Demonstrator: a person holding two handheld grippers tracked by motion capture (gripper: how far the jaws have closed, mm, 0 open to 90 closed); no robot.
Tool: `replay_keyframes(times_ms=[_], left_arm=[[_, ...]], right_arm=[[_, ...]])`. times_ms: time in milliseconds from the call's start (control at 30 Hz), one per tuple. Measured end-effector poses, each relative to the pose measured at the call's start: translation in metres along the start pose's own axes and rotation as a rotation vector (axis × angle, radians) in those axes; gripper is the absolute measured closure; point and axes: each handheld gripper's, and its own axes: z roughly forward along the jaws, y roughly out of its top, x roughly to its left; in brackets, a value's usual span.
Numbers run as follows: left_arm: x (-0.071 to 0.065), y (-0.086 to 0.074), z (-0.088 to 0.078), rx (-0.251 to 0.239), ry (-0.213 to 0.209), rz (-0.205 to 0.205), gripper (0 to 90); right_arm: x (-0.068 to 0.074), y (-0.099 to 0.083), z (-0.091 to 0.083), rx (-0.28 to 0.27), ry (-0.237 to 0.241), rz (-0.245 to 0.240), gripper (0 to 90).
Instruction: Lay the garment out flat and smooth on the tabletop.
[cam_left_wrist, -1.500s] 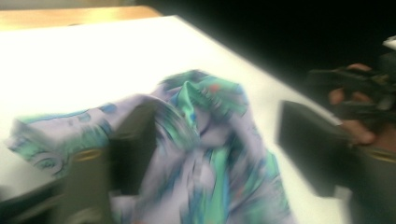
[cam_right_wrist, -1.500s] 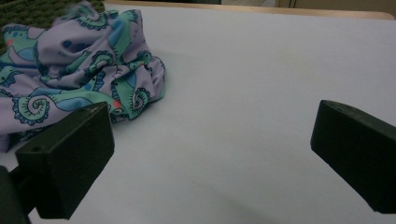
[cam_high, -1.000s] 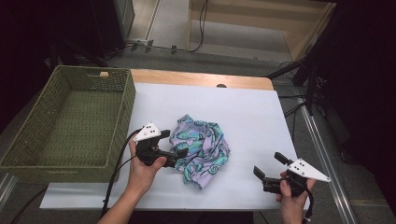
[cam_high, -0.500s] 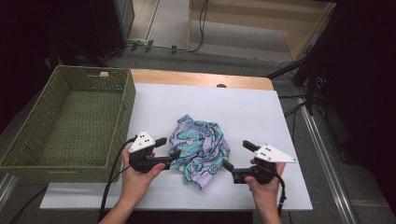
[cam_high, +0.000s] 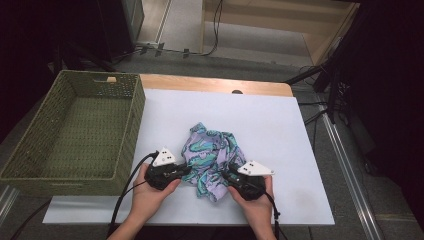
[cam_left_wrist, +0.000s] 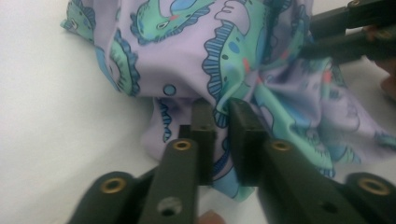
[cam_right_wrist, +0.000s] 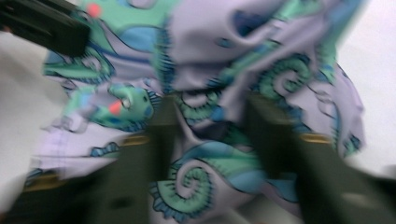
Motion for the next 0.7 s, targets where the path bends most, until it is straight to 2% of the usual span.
replay_keyframes(times_ms=[33,67,133,167,200,233,267,300,333,367,400,433,500,533,567,600,667,700], left_arm=[[0.001,0.0,-0.002,0.001,-0.005,0.002,83.2],[0.002,-0.001,-0.004,-0.002,-0.005,0.0,84.1],[0.003,-0.002,-0.008,-0.009,0.006,0.007,84.3],[0.004,-0.002,-0.01,-0.013,0.019,0.007,84.3],[0.006,-0.001,-0.015,-0.032,0.039,-0.008,84.3],[0.006,-0.001,-0.015,-0.032,0.039,-0.008,84.3],[0.008,-0.001,-0.018,-0.042,0.051,-0.014,84.4],[0.01,0.0,-0.023,-0.061,0.062,-0.025,84.4],[0.01,0.0,-0.023,-0.061,0.062,-0.025,84.3],[0.011,0.0,-0.026,-0.066,0.06,-0.028,84.3],[0.013,0.0,-0.028,-0.075,0.056,-0.034,84.4],[0.015,0.0,-0.032,-0.091,0.052,-0.04,84.3],[0.017,0.0,-0.035,-0.104,0.055,-0.046,84.3],[0.017,0.0,-0.035,-0.104,0.055,-0.046,84.3],[0.017,0.001,-0.036,-0.113,0.057,-0.049,84.3],[0.017,0.001,-0.037,-0.121,0.054,-0.052,84.3],[0.017,0.002,-0.038,-0.131,0.049,-0.053,84.0],[0.016,0.002,-0.038,-0.135,0.038,-0.056,84.0]], right_arm=[[0.0,0.0,0.0,0.0,0.0,0.0,76.9],[-0.011,-0.002,-0.006,0.0,-0.003,0.014,85.5],[-0.016,-0.003,-0.011,-0.008,-0.011,0.023,86.2],[-0.028,-0.004,-0.022,-0.031,-0.041,0.043,86.8],[-0.034,-0.004,-0.029,-0.045,-0.068,0.057,86.9],[-0.034,-0.004,-0.029,-0.045,-0.068,0.057,86.9],[-0.046,-0.005,-0.043,-0.077,-0.116,0.084,87.0],[-0.053,-0.006,-0.051,-0.09,-0.144,0.102,87.1],[-0.061,-0.007,-0.058,-0.106,-0.168,0.118,87.1],[-0.061,-0.007,-0.058,-0.106,-0.168,0.118,87.1],[-0.068,-0.009,-0.065,-0.116,-0.193,0.138,87.1],[-0.082,-0.014,-0.078,-0.131,-0.238,0.178,87.2],[-0.095,-0.019,-0.089,-0.135,-0.289,0.211,87.3],[-0.095,-0.019,-0.089,-0.135,-0.289,0.211,87.3],[-0.106,-0.024,-0.098,-0.137,-0.341,0.243,87.3],[-0.106,-0.024,-0.098,-0.137,-0.341,0.243,87.3],[-0.117,-0.029,-0.11,-0.151,-0.4,0.28,86.9],[-0.117,-0.029,-0.11,-0.151,-0.4,0.28,86.9]])
